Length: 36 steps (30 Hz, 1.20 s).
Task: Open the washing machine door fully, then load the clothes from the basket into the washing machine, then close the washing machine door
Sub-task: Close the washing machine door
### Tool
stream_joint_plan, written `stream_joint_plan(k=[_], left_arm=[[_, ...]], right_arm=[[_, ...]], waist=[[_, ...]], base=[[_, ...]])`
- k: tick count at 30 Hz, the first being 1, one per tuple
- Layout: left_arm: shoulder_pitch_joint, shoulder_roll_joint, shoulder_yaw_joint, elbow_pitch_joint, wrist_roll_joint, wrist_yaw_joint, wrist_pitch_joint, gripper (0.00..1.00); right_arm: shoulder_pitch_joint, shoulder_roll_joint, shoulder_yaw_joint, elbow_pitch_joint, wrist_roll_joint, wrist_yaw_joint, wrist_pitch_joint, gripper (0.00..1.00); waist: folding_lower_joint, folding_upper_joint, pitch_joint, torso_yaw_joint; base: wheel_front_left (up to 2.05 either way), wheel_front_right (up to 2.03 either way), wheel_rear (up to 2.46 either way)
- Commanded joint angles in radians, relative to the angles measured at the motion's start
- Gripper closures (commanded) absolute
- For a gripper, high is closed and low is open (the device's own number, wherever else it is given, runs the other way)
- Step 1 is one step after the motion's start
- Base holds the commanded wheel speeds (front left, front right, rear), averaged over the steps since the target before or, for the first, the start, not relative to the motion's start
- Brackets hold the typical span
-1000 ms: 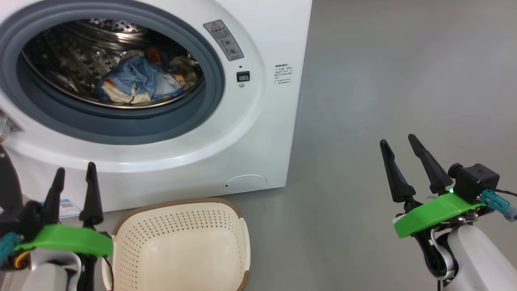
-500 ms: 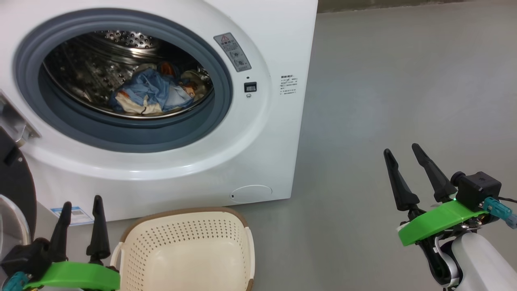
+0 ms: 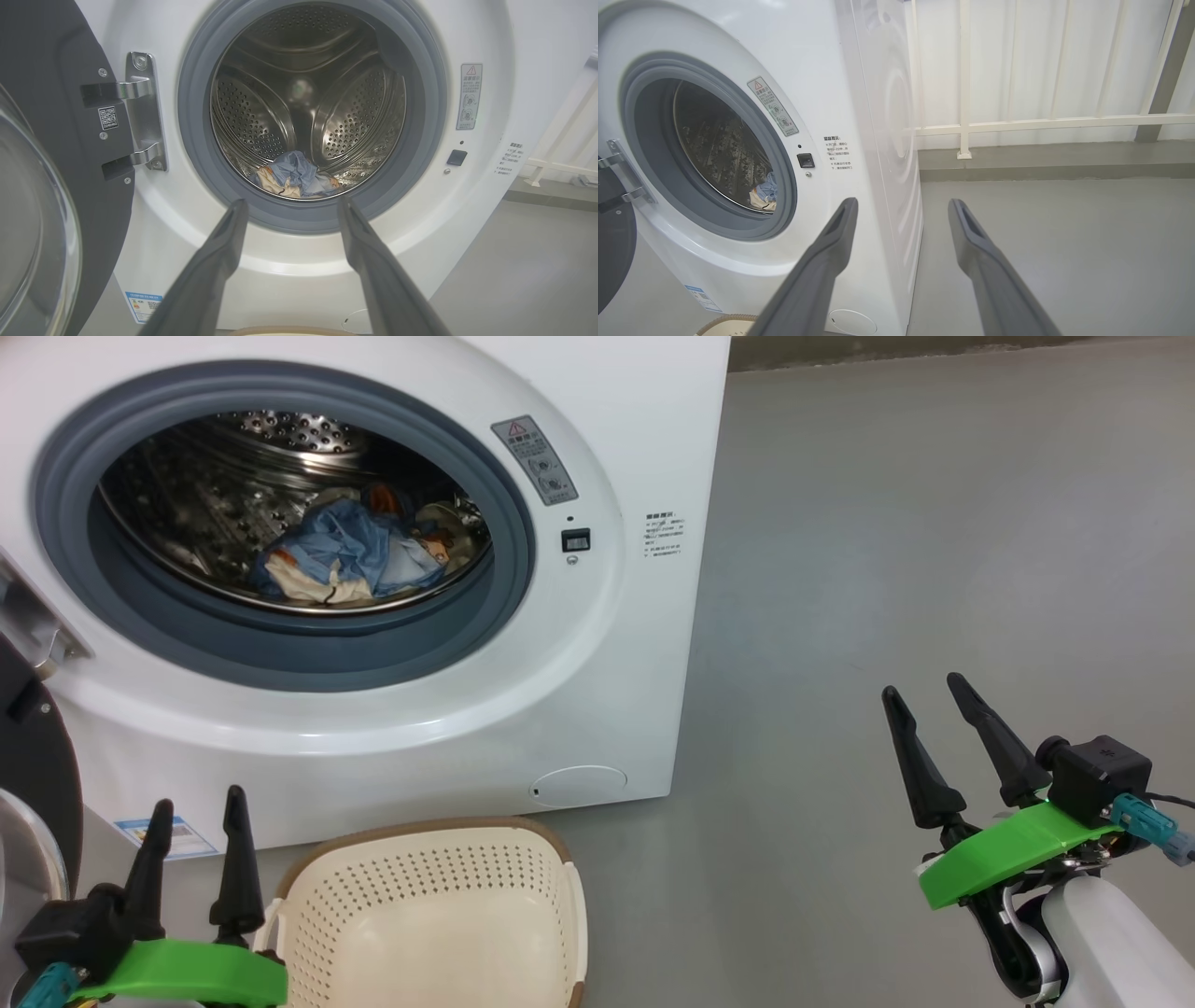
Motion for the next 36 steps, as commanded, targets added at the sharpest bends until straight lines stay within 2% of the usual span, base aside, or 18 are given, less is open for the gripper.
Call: stream_joint_plan(k=[1,36], left_arm=[[-0.008,0.023,0.031,-0.033,0.014,0.009,-0.005,0.0],[-0.022,0.042,-0.017,-0.051,0.052,0.078,0.023,0.0]], right_arm=[[0.006,-0.011,0.015,-0.019,-0.004,0.004,-0.008,0.0],[0.0,0.003,0.01,-0.021,-0.003,0.004,-0.008,0.0]], waist=[[0.0,0.0,0.0,0.0],[0.0,0.0,0.009,-0.02]], base=[[0.0,0.0,0.0],[0.0,0.0,0.0]])
